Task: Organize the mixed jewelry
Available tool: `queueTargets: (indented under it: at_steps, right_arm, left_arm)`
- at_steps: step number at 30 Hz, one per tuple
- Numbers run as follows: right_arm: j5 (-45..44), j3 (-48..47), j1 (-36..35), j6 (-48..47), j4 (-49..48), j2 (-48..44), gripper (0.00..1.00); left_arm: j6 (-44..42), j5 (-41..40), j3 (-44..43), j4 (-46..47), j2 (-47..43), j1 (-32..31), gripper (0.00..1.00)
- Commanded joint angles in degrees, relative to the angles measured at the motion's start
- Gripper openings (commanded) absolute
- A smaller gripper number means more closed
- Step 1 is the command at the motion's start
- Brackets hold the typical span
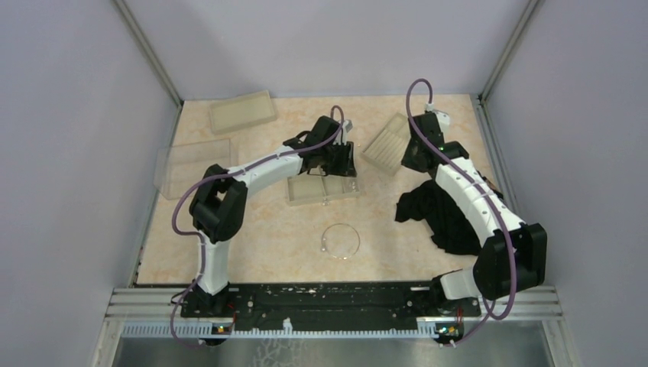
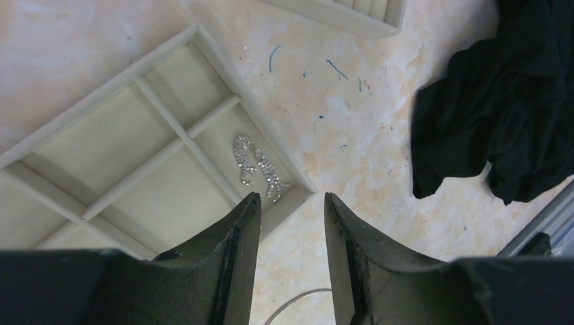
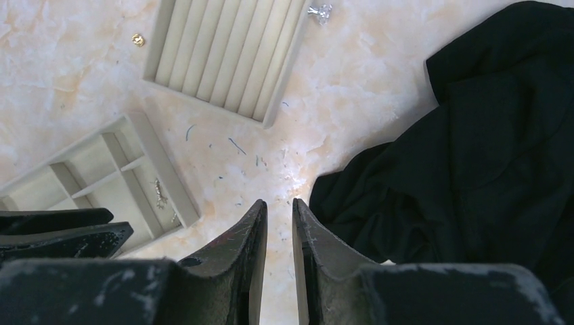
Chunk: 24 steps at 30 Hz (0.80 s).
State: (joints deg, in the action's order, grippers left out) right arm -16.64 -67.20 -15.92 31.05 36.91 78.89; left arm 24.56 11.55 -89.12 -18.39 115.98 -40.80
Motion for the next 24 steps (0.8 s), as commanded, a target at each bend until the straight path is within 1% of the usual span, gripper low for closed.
queueTargets:
  at_steps: [1,4,6,7,9,10,12,15,19,22,24]
  right_arm:
    - [1.6,-4.3,0.4,-1.6,-2.9,0.9,0.20]
    - [3.7,-7.6,-0.2,-2.7,-4.4,4.0,0.21]
    - [3.5,-12.0,-2.0,-4.1,-4.1,7.7,0.23]
    - [3.5,-14.7,-3.0,-4.9,-3.6,9.9,0.24]
    - [6.1,-20.7,-4.9,-6.5,-2.1,16.5,0.27]
    - [7.5,-23.7,-5.5,-7.0,-1.2,19.5,0.28]
    - [9.6,-31.7,-6.2,-8.2,0.9,26.2,0.29]
    - [10.9,-42.3,-6.5,-8.8,5.1,36.5,0.30]
    - [11.5,-58.4,-6.7,-10.7,11.8,51.2,0.31]
    - [11.1,-71.5,-6.7,-12.0,17.2,60.8,0.32]
    - [10.3,-78.0,-6.6,-12.4,19.2,65.1,0.33]
  left_arm:
    - [-2.7,-4.9,-3.8,-2.9,-4.5,-0.3,0.46]
    - [-2.7,-7.7,-3.0,-4.8,-8.7,1.1,0.47]
    - [-1.9,-8.3,-0.6,-5.5,-12.1,3.0,0.50]
    - [-1.6,-8.2,1.0,-5.5,-14.0,4.2,0.49]
    - [-1.0,-7.2,5.2,-4.9,-17.5,7.3,0.44]
    - [-0.5,-6.6,8.3,-4.5,-18.9,8.5,0.44]
    - [0.2,-6.3,11.8,-4.6,-21.3,10.6,0.45]
    - [0.3,-7.7,14.8,-7.0,-24.2,13.1,0.49]
    - [-0.3,-8.8,17.5,-9.0,-28.1,15.8,0.58]
    - [-0.4,-11.0,19.3,-9.3,-30.6,16.2,0.58]
    - [-0.5,-11.0,20.7,-8.3,-31.7,16.4,0.59]
